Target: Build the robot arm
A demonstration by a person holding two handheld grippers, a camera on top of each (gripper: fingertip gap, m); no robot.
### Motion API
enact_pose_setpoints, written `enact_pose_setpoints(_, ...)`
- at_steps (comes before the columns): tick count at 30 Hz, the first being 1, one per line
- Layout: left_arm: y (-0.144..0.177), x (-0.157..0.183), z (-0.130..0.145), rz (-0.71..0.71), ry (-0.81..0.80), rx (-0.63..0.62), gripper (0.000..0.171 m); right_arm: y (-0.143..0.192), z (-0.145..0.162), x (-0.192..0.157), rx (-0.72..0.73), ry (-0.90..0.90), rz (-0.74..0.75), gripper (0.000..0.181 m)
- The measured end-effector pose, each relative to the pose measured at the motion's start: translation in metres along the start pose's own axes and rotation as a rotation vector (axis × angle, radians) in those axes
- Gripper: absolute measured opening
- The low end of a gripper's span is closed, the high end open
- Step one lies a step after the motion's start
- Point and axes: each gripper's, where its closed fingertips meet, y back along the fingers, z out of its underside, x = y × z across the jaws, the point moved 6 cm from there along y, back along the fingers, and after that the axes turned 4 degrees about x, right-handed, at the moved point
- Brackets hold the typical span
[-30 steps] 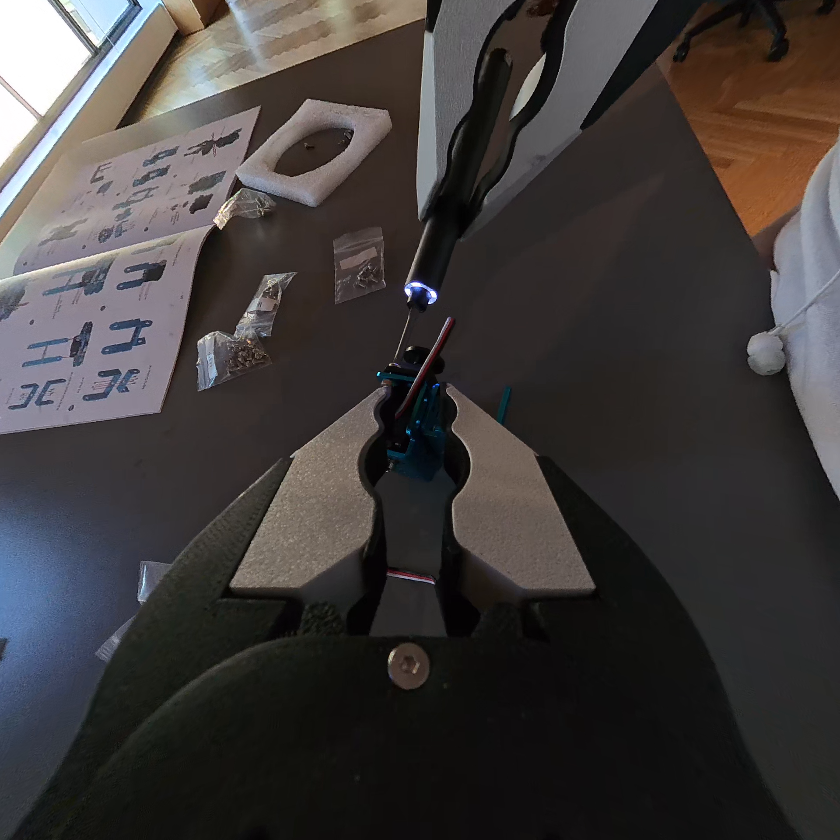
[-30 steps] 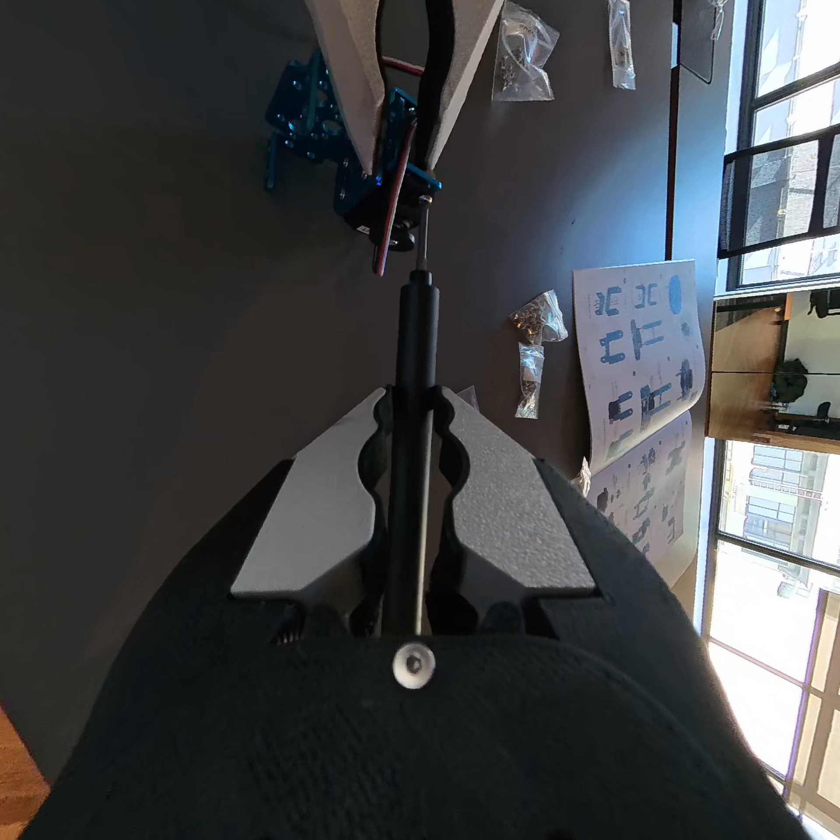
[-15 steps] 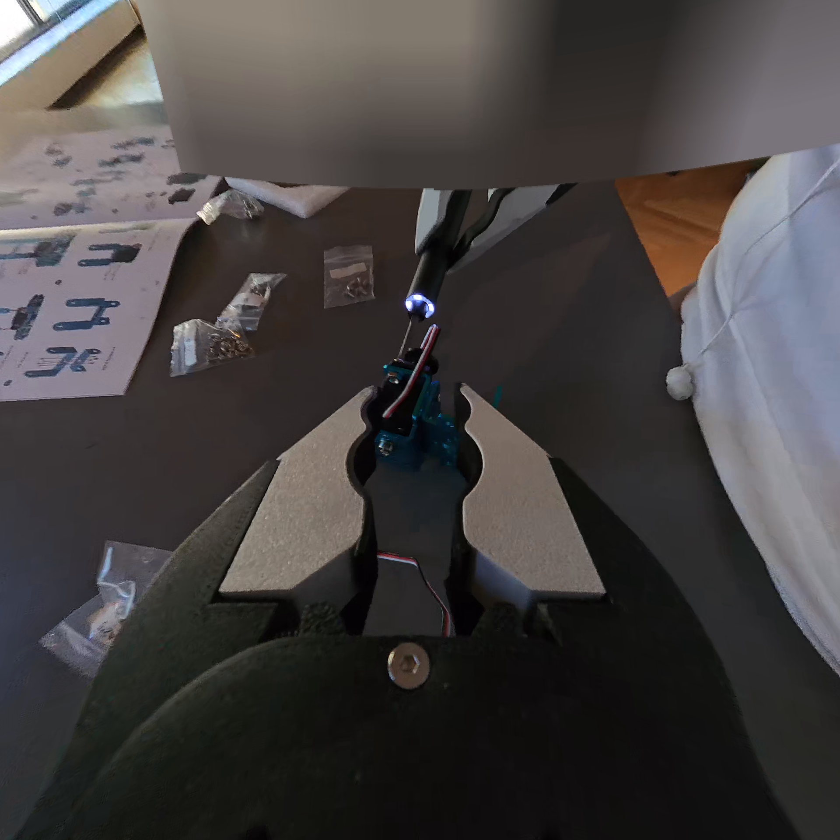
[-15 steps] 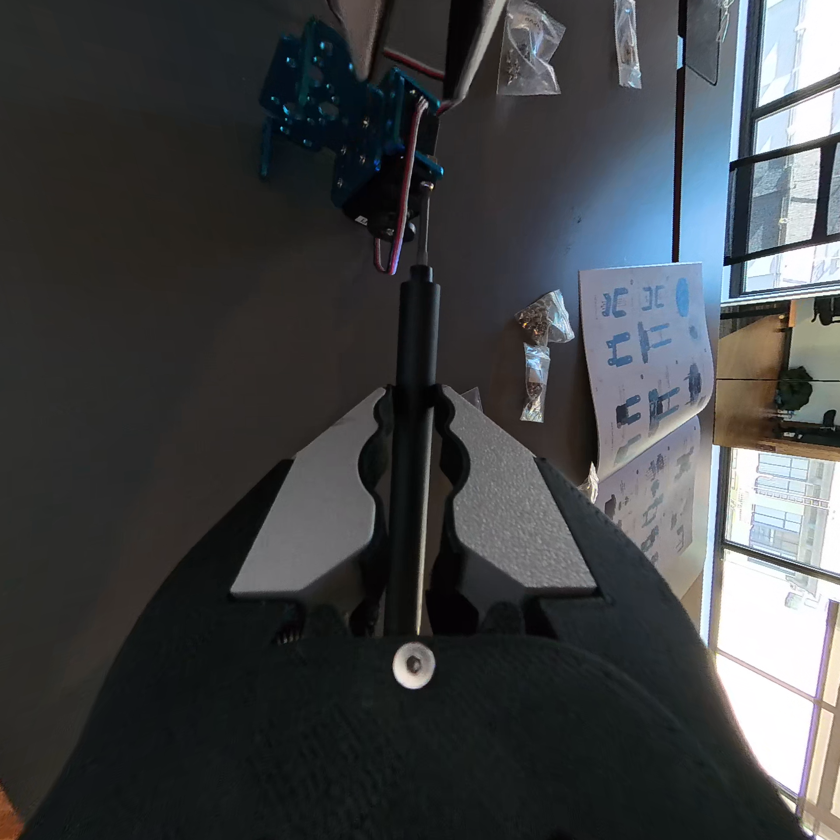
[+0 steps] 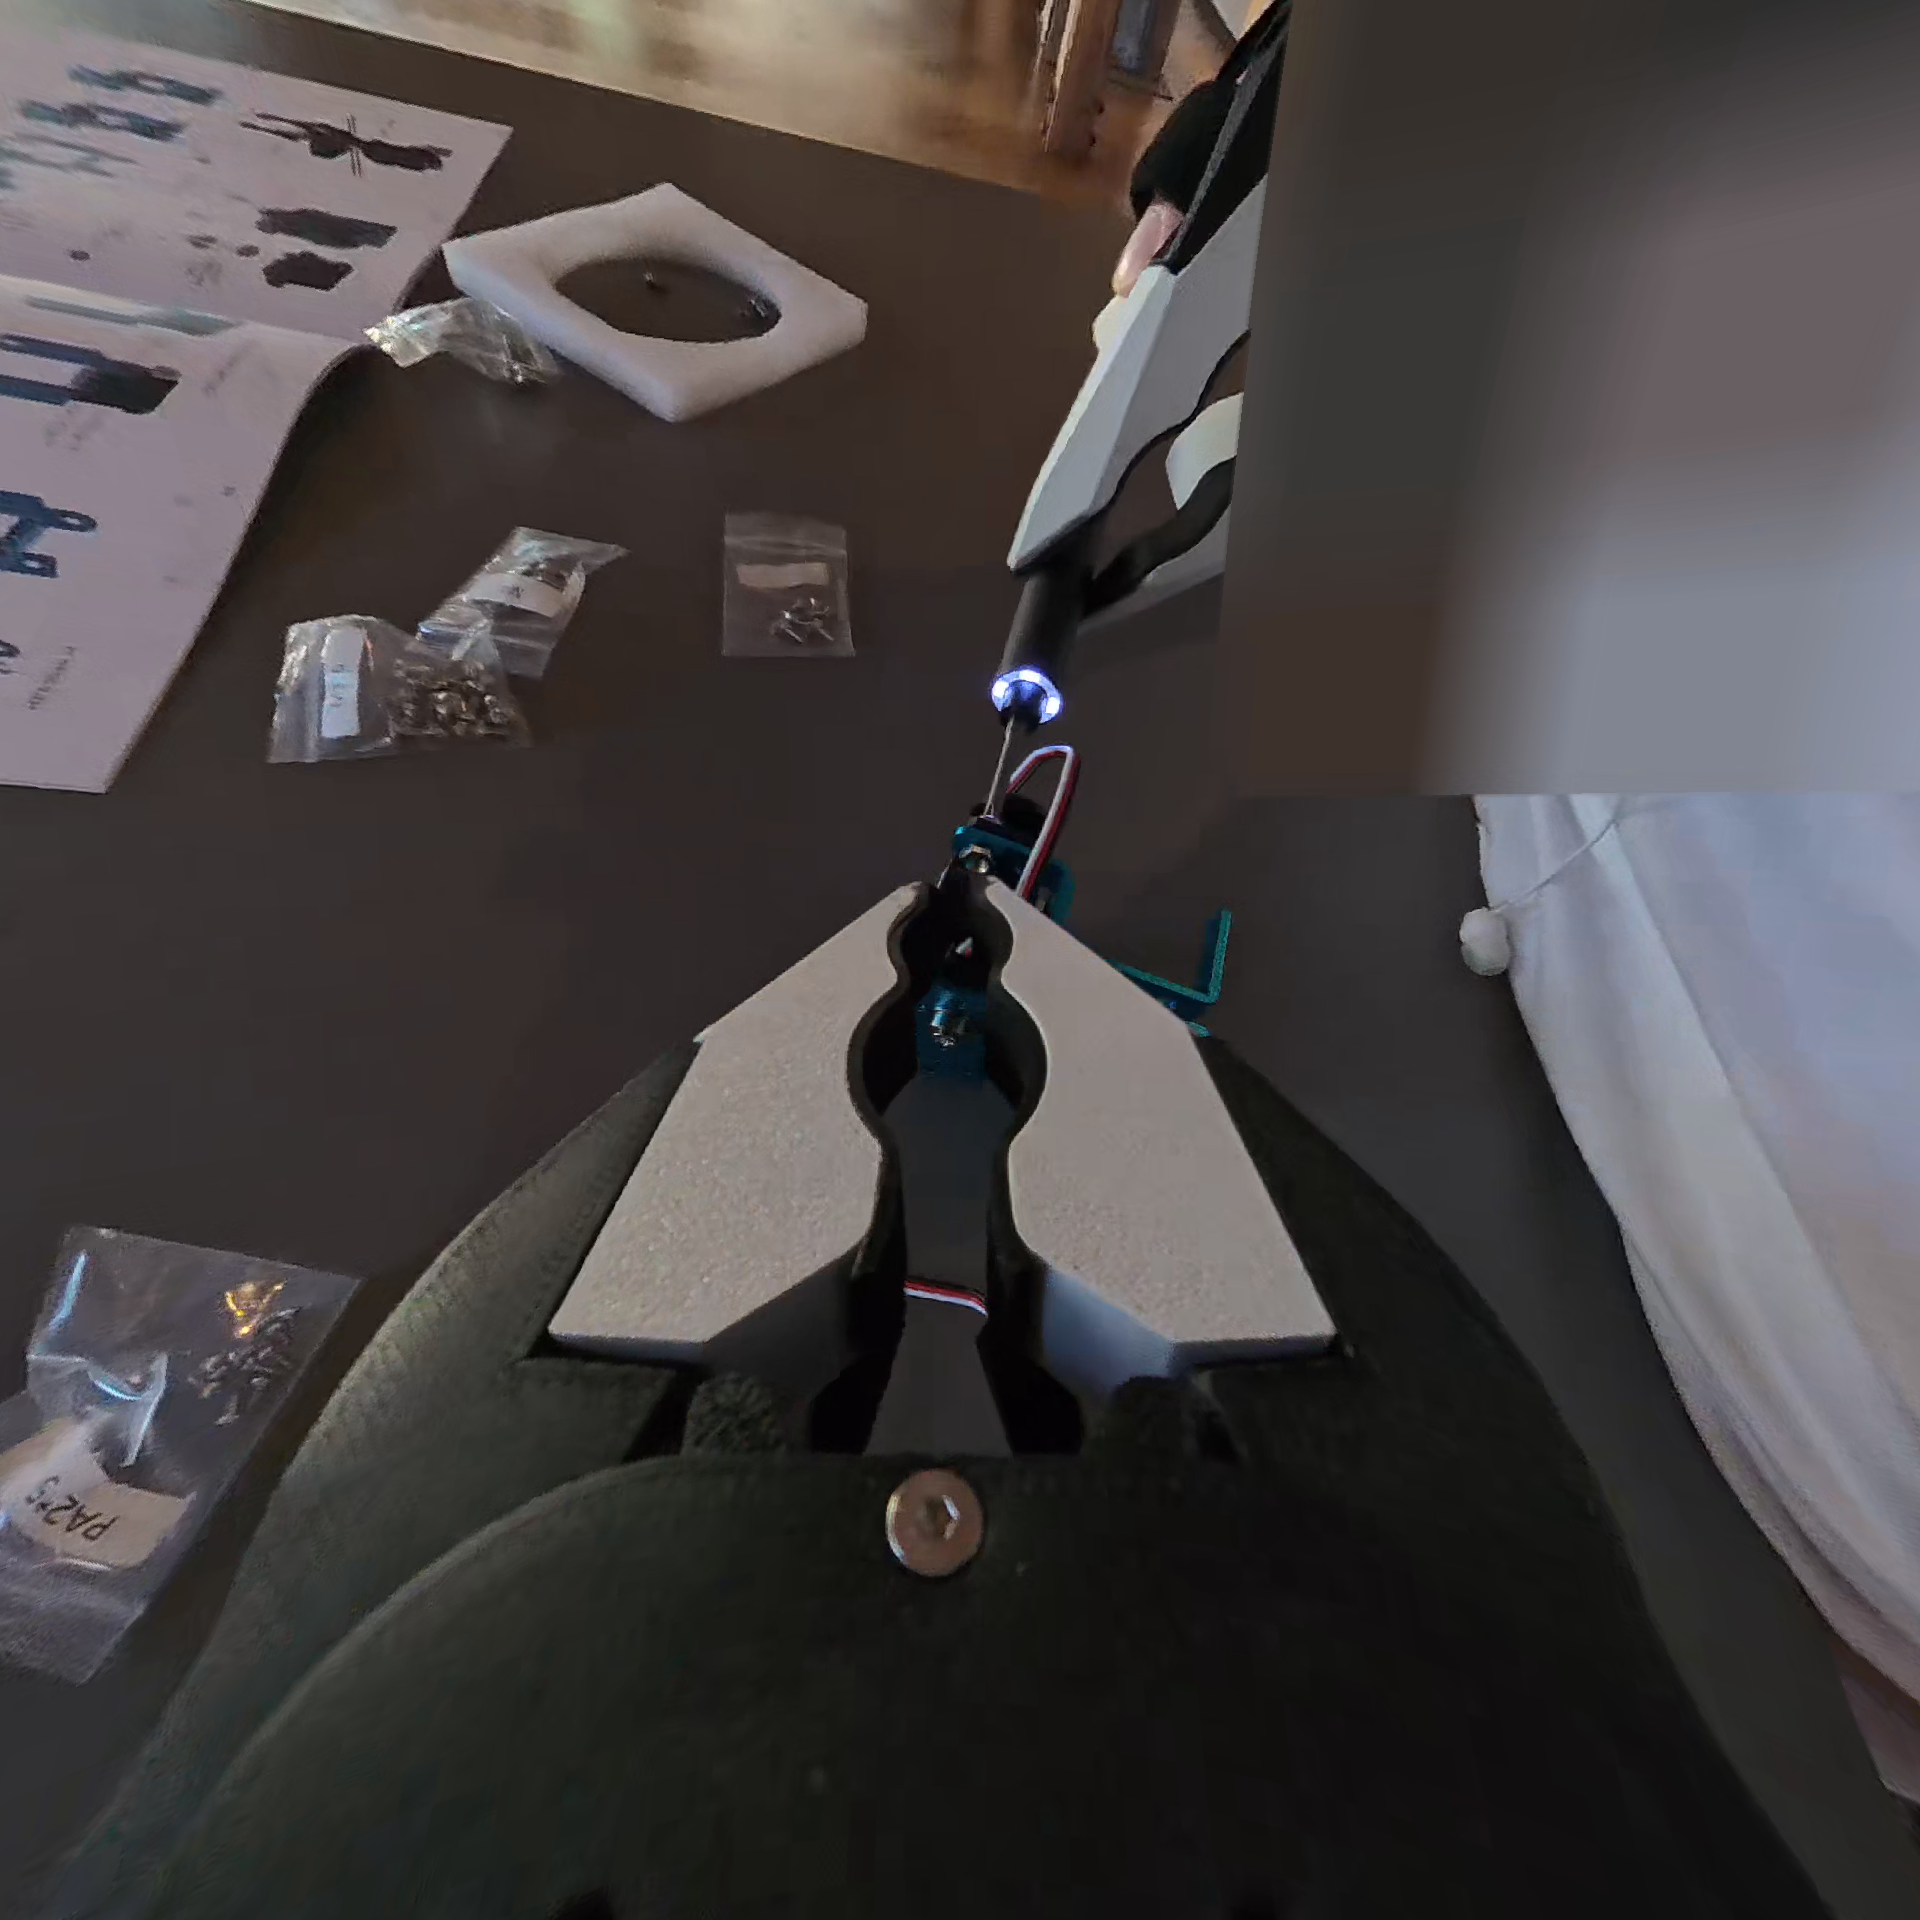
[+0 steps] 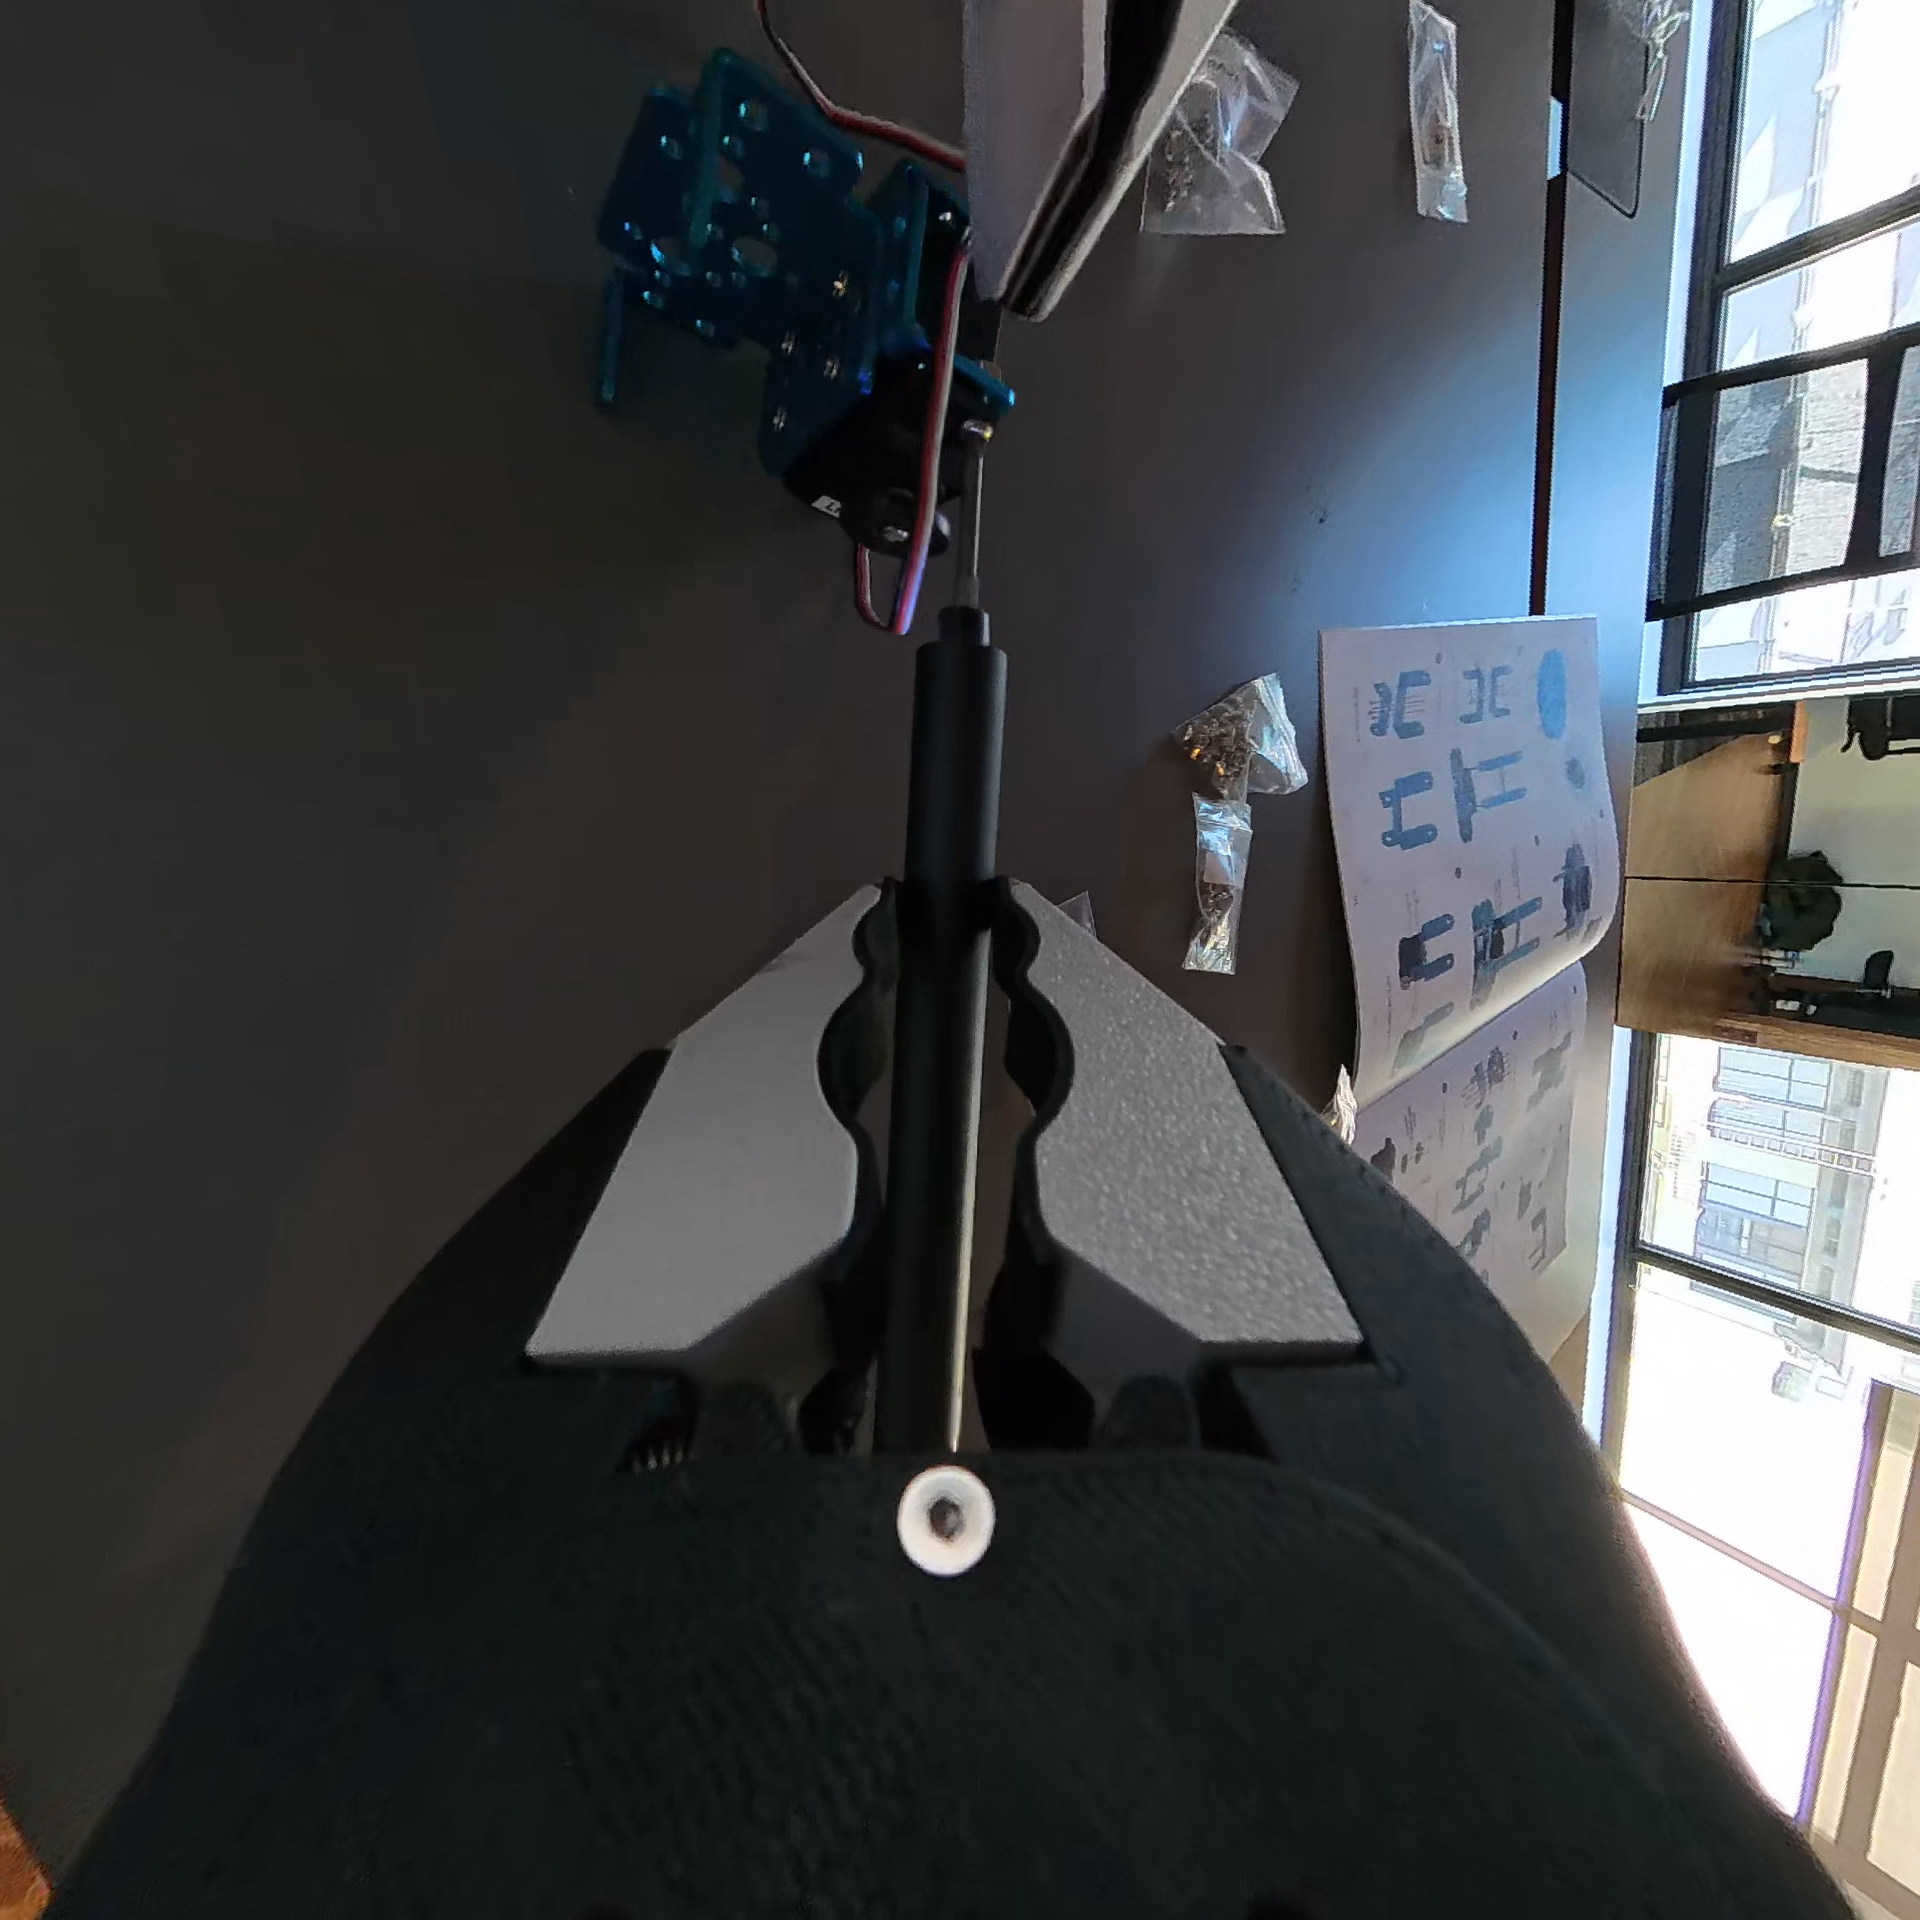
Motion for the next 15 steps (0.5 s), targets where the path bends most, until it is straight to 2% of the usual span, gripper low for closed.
enact_pose_setpoints(6, -0.0021, -0.002, -0.0044, 0.021, -0.086, -0.052, 0.003, -0.0003, -0.0013, -0.0004, 0.003, 0.006, 0.002, 0.017)
enact_pose_setpoints(15, -0.0067, -0.0018, -0.0056, 0.122, -0.097, -0.047, 0.008, -0.0001, -0.0016, -0.0008, -0.002, 0.012, 0.0, 0.017)
